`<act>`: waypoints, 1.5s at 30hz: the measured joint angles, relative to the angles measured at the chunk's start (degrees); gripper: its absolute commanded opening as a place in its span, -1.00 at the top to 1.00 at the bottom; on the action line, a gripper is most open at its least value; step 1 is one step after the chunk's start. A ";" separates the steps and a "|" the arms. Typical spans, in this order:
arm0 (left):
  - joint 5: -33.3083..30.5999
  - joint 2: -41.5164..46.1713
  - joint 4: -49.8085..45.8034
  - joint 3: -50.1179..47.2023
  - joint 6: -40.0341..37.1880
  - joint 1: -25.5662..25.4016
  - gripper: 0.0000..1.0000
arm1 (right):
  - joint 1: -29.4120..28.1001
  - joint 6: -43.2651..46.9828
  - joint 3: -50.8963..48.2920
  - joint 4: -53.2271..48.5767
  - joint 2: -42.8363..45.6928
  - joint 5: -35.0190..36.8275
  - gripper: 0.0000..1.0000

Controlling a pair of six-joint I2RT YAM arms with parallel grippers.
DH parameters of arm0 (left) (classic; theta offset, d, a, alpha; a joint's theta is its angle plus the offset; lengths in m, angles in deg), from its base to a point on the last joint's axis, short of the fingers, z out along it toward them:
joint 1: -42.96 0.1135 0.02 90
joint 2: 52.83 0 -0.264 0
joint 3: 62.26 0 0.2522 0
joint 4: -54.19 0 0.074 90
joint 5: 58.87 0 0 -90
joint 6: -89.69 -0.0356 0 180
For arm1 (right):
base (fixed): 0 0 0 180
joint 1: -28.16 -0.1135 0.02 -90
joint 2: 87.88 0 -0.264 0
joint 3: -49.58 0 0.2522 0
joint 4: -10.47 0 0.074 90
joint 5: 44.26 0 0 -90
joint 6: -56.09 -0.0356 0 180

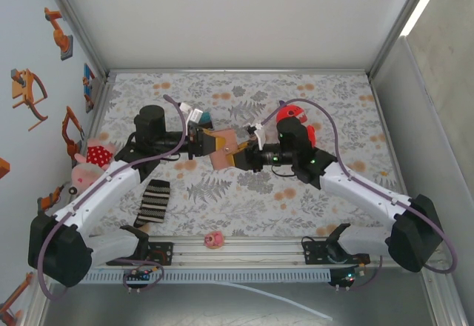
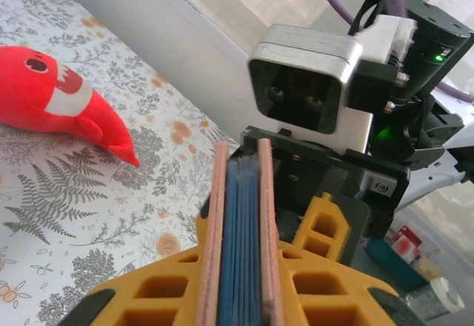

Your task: Take the credit cards out of the card holder

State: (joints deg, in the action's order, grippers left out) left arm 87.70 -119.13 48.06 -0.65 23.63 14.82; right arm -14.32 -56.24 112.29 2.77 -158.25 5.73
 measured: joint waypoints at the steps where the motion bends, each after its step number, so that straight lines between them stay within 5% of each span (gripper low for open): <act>1: -0.13 0.00 0.22 0.00 0.13 0.13 0.12 | 0.00 0.20 0.00 0.28 0.04 -0.17 0.89; 7: -1.36 0.74 0.59 -0.44 2.58 0.94 -0.29 | 0.02 -0.09 0.00 0.46 0.20 1.25 1.00; 24: -3.04 3.23 7.54 -10.40 10.36 1.44 -0.26 | 4.85 -8.00 -3.32 10.19 1.73 -1.33 1.00; 29: -3.02 2.75 9.70 -10.40 11.17 0.70 -0.06 | 4.85 -9.53 -3.32 12.02 -0.33 -3.23 1.00; 39: -2.56 1.40 13.29 -10.36 12.13 0.63 0.66 | 5.07 -10.73 -3.32 12.66 -1.20 -3.65 1.00; 45: -3.23 0.74 12.39 -10.27 10.99 0.42 0.72 | 4.87 -9.66 -2.80 9.25 -1.20 -0.85 0.36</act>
State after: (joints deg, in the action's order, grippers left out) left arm 84.47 -118.39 60.46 -10.92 34.62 15.23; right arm -9.44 -65.90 109.49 12.02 -159.45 4.88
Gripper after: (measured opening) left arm 0.188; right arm 0.219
